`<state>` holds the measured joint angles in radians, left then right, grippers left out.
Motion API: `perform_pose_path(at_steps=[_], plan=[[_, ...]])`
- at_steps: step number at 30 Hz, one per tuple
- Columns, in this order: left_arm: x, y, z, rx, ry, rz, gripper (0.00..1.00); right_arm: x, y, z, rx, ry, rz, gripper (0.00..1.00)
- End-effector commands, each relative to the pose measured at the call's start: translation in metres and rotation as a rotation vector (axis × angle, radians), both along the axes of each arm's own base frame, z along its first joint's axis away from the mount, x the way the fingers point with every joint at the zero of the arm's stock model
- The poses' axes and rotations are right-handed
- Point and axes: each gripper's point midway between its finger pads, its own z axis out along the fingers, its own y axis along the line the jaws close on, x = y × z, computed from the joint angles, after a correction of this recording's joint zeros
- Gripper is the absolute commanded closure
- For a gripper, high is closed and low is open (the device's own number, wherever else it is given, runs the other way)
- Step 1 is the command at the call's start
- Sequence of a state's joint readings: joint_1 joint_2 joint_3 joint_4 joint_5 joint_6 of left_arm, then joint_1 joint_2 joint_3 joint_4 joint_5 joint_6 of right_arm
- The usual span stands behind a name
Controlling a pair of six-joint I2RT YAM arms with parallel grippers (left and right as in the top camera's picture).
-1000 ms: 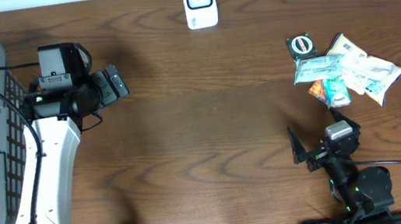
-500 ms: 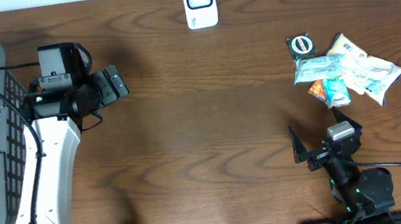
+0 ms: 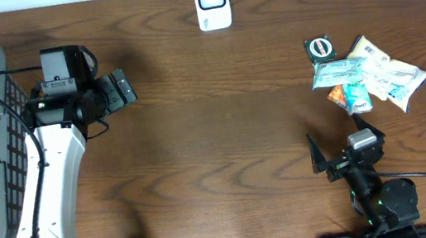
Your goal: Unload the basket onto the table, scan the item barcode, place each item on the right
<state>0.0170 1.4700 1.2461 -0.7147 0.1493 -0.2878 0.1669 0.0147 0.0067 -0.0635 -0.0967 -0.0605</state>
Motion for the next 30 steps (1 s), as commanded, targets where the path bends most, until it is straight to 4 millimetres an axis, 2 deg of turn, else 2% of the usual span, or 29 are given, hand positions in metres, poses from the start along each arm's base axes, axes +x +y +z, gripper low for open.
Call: perform_pose_path(at_steps=[1,5,7,8,11,12,14,16,19,24,30], plan=[[-0.006,0.003,-0.005,0.018,0.012,0.002,0.02,-0.001,0.001,0.0,0.01,0.0,0.0,0.01],[-0.031,0.003,-0.009,0.018,0.012,0.002,0.02,-0.001,0.001,0.0,0.01,0.0,0.0,0.01],[-0.049,0.015,-0.015,0.104,0.007,0.003,0.02,-0.001,0.001,0.0,0.01,0.001,0.0,0.01],[-0.069,0.032,-0.02,0.191,0.01,0.055,0.02,-0.001,0.001,0.0,0.01,0.001,0.0,0.01],[-0.098,0.031,-0.032,0.19,0.001,0.051,0.02,-0.001,0.001,0.0,0.01,0.001,0.0,0.01],[-0.102,0.032,-0.033,0.198,-0.037,0.057,0.02,-0.001,0.001,0.0,0.01,0.001,0.0,0.01],[-0.104,0.035,-0.031,0.213,-0.127,0.067,0.02,-0.001,0.001,0.0,0.01,0.0,0.0,0.01],[-0.102,0.033,-0.026,0.249,-0.302,0.022,0.02,-0.001,0.001,0.0,0.01,0.0,0.0,0.01],[-0.103,0.016,-0.023,0.315,-0.522,-0.154,0.02,-0.001,0.001,0.0,0.01,0.0,0.0,0.01],[-0.114,0.011,-0.027,0.393,-0.705,-0.211,0.02,-0.001,0.001,0.0,0.01,0.001,0.0,0.01],[-0.121,0.011,-0.041,0.442,-0.783,-0.22,0.02,-0.001,0.001,0.0,0.01,0.0,0.0,0.01]])
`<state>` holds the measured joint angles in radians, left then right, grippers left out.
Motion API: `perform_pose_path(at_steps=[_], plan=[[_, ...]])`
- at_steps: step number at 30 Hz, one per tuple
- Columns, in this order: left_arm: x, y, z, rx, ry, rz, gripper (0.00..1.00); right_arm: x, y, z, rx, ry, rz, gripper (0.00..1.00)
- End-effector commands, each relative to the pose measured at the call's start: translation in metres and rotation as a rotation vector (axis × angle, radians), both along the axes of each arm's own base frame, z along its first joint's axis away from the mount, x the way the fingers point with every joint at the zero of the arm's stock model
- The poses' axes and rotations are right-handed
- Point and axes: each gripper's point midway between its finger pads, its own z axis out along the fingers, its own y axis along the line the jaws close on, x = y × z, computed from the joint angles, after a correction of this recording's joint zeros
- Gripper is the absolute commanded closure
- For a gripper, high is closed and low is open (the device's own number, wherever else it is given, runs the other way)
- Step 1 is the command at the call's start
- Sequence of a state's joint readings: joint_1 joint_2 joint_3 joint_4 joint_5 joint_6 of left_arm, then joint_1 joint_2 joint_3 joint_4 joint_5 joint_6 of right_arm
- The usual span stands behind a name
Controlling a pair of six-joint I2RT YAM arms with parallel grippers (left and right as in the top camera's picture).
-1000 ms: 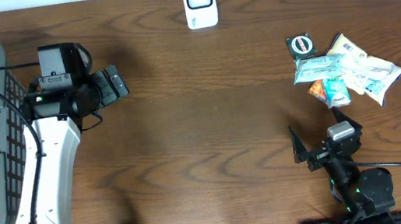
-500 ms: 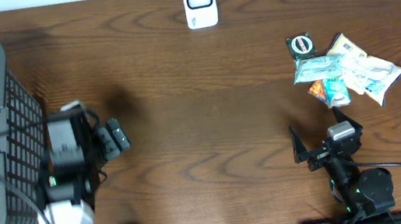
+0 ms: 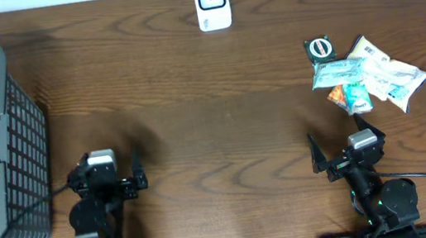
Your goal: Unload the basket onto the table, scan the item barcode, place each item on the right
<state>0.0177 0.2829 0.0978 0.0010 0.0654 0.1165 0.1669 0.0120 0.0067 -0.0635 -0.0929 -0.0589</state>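
The white barcode scanner [image 3: 212, 2] stands at the table's far edge, in the middle. A pile of small packets [image 3: 366, 77] lies at the right, with a round dark item [image 3: 321, 47] at its far left corner. My left gripper [image 3: 137, 170] is drawn back to the near left edge, far from the packets and holding nothing; this view does not show how its jaws stand. My right gripper [image 3: 339, 139] sits low at the near right, just short of the pile, fingers spread and empty.
A grey mesh basket fills the left side of the table. Cables run from both arm bases along the near edge.
The left arm was stretched out over the table beside the basket. It is now folded back at the near left edge. The right arm and the packets have not moved.
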Motion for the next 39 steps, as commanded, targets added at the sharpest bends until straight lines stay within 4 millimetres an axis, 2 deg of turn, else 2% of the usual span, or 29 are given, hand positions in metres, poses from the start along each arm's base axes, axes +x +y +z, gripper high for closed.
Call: perform_pose_path(at_steps=[1,5,8,11,15,39], plan=[[-0.003,-0.001,-0.009,0.056,-0.025,-0.023,0.02,-0.001,0.001,-0.001,0.008,0.003,0.004,0.01],[-0.007,-0.002,-0.021,0.056,-0.014,-0.024,0.02,-0.001,0.001,-0.001,0.008,0.003,0.004,0.01],[-0.009,-0.001,-0.022,0.056,-0.012,-0.023,0.02,-0.001,0.001,-0.001,0.008,0.003,0.004,0.01],[-0.01,-0.002,-0.016,0.056,-0.04,-0.023,0.02,-0.001,0.001,-0.001,0.008,0.003,0.004,0.01],[-0.011,-0.002,0.003,0.058,-0.124,-0.021,0.02,-0.001,0.001,-0.001,0.008,0.003,0.004,0.01],[-0.011,-0.002,0.002,0.058,-0.119,-0.022,0.02,-0.001,0.001,0.0,0.008,0.003,0.004,0.01]])
